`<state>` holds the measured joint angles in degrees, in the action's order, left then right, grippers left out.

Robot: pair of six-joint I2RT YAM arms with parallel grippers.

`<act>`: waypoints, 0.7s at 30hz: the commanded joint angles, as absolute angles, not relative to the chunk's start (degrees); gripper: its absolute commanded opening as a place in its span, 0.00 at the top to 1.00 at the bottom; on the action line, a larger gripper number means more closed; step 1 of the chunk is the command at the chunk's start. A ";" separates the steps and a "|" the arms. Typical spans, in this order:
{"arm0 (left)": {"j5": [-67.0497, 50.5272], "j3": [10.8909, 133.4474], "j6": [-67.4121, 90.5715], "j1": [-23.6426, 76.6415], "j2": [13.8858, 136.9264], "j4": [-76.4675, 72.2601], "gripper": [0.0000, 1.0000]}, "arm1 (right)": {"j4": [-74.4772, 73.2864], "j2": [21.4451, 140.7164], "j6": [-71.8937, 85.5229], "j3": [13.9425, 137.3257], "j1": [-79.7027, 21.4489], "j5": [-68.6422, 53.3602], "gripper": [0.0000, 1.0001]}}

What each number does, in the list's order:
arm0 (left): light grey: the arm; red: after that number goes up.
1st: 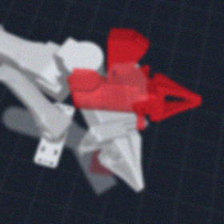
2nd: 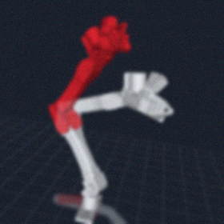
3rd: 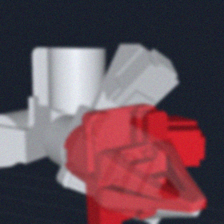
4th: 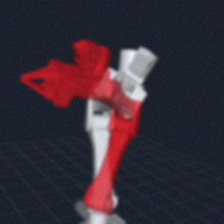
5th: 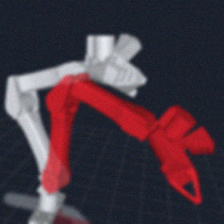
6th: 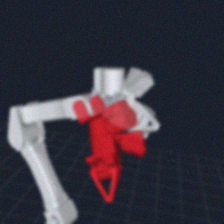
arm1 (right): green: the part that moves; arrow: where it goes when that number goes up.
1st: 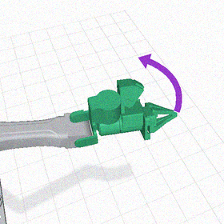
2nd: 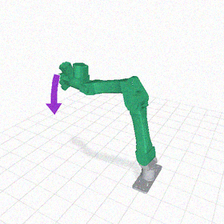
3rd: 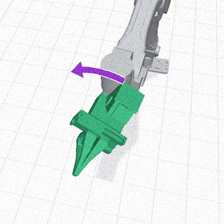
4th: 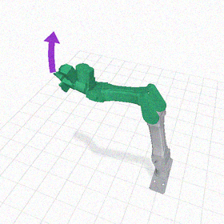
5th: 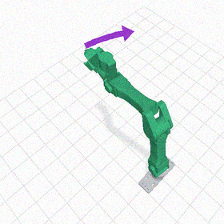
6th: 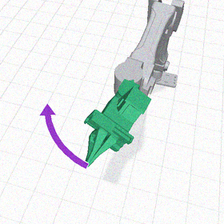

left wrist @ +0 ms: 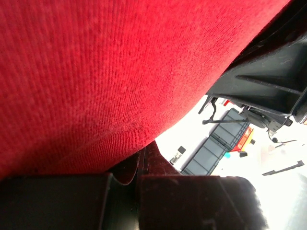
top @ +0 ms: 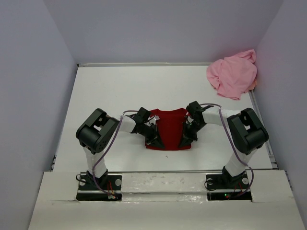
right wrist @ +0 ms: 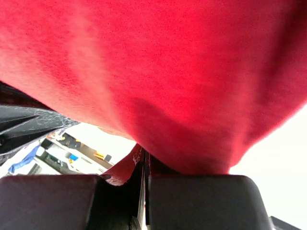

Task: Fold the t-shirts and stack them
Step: Smooth out wrinkles on the folded tshirt

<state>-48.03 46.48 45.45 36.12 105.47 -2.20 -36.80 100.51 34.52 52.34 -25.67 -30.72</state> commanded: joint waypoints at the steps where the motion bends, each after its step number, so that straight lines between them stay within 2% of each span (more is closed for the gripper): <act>1: -38.94 45.00 42.63 34.80 106.52 4.13 1.00 | -46.49 101.52 31.11 53.16 -23.73 -11.09 1.00; 21: -37.09 46.14 42.36 34.80 108.02 7.03 1.00 | -60.38 100.02 31.02 61.17 -23.20 6.14 1.00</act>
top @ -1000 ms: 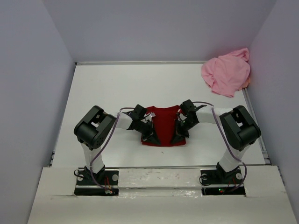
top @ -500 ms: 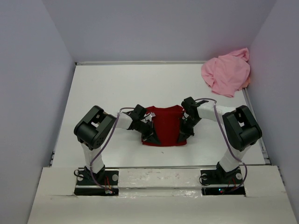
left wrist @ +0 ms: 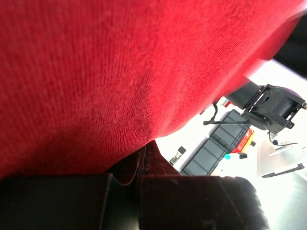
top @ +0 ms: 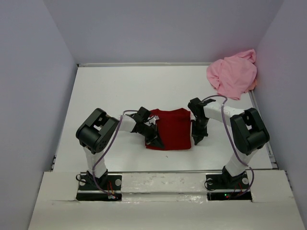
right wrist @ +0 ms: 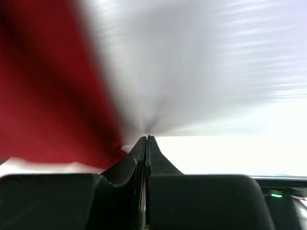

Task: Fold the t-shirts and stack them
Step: Smooth out wrinkles on the folded tshirt

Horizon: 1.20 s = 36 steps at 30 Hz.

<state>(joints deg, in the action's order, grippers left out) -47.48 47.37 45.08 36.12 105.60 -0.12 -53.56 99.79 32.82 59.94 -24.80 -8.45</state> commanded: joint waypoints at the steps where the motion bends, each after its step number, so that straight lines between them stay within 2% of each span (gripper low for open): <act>1: -37.09 46.23 42.36 34.80 108.02 7.12 1.00 | -61.25 99.85 31.20 62.65 -23.20 7.02 1.00; 5: -37.18 46.49 42.36 34.72 107.75 7.12 1.00 | -63.80 96.16 32.08 68.10 -23.20 13.96 1.00; 9: -37.18 46.93 42.54 34.72 107.23 7.03 1.00 | -63.89 92.64 29.80 81.69 -22.59 13.72 1.00; 13: -37.27 47.90 42.63 34.80 106.61 7.03 1.00 | -64.25 96.40 27.42 92.36 -21.88 5.03 1.00; 14: -37.44 48.07 42.63 34.80 106.61 7.12 1.00 | -63.38 97.02 26.99 93.16 -21.28 -1.95 1.00; 18: -37.53 48.78 42.63 34.72 106.79 7.21 1.00 | -56.27 98.35 28.91 89.31 -21.27 -14.05 1.00; 23: -37.53 48.78 42.54 34.80 106.70 7.12 1.00 | -41.77 98.79 33.22 78.17 -18.73 -30.62 1.00; 27: -37.53 48.60 42.45 34.72 106.44 7.12 1.00 | -34.12 98.61 35.59 75.59 -18.19 -36.20 1.00; 36: -37.88 48.87 42.45 34.72 106.96 6.77 1.00 | -30.85 103.27 36.83 76.29 -18.19 -40.34 1.00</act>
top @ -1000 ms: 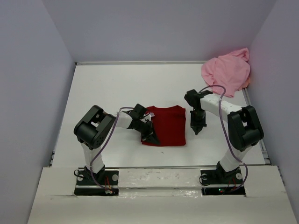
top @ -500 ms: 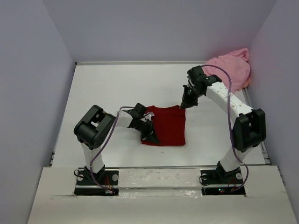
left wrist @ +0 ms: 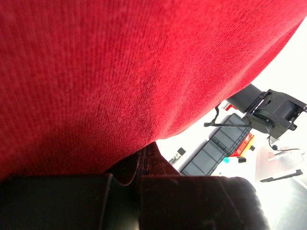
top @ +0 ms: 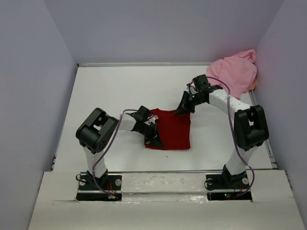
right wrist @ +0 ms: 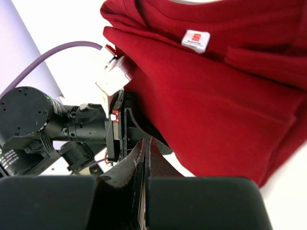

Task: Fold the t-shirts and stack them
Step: Smooth out wrinkles on the folded tshirt

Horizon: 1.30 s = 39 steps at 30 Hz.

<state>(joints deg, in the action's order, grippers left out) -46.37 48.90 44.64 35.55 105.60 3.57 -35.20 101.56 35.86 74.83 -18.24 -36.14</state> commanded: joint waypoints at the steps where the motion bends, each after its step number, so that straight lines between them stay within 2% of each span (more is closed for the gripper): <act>1: -37.88 48.95 42.45 34.80 107.05 6.68 1.00 | -29.46 103.97 37.44 75.33 -18.19 -40.78 1.00; 16: -38.58 49.13 42.28 34.80 107.67 6.68 1.00 | -26.72 111.17 36.04 76.64 -18.72 -38.76 1.00; 28: -38.93 49.39 42.10 34.80 108.02 6.77 1.00 | -21.80 113.55 39.82 75.76 -21.53 -41.66 1.00; 39: -39.02 49.13 41.84 34.80 108.11 6.94 1.00 | -25.14 117.24 35.51 79.01 -21.53 -34.81 1.00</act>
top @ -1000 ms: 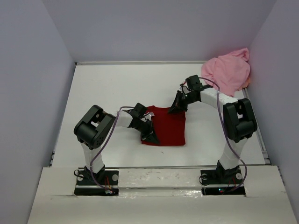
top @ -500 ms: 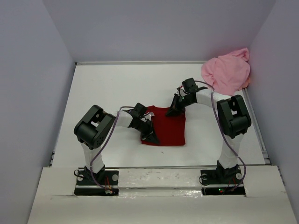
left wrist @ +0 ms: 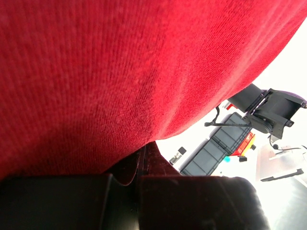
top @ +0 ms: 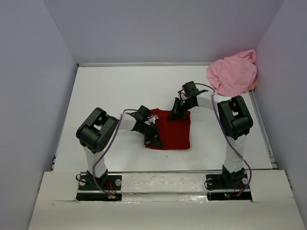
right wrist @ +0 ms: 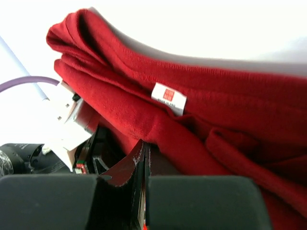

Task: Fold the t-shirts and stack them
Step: Smooth out wrinkles on the folded tshirt

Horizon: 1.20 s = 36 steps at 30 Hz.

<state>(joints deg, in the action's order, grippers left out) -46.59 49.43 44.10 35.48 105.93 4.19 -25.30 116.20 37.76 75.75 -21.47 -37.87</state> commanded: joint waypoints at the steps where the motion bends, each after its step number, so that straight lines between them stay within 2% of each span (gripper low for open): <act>1: -39.11 49.04 41.84 34.72 108.11 6.94 1.00 | -25.14 117.51 35.42 79.36 -21.53 -34.72 1.00; 15: -39.20 49.22 41.75 34.72 108.11 6.94 1.00 | -25.05 123.31 32.78 78.93 -21.53 -30.59 1.00; 22: -39.02 49.66 41.84 34.80 107.84 6.94 1.00 | -25.75 120.85 33.40 80.06 -21.53 -32.25 1.00; 36: -39.29 54.31 40.78 34.80 108.54 9.14 1.00 | -35.68 112.42 33.22 92.55 -21.53 -37.52 1.00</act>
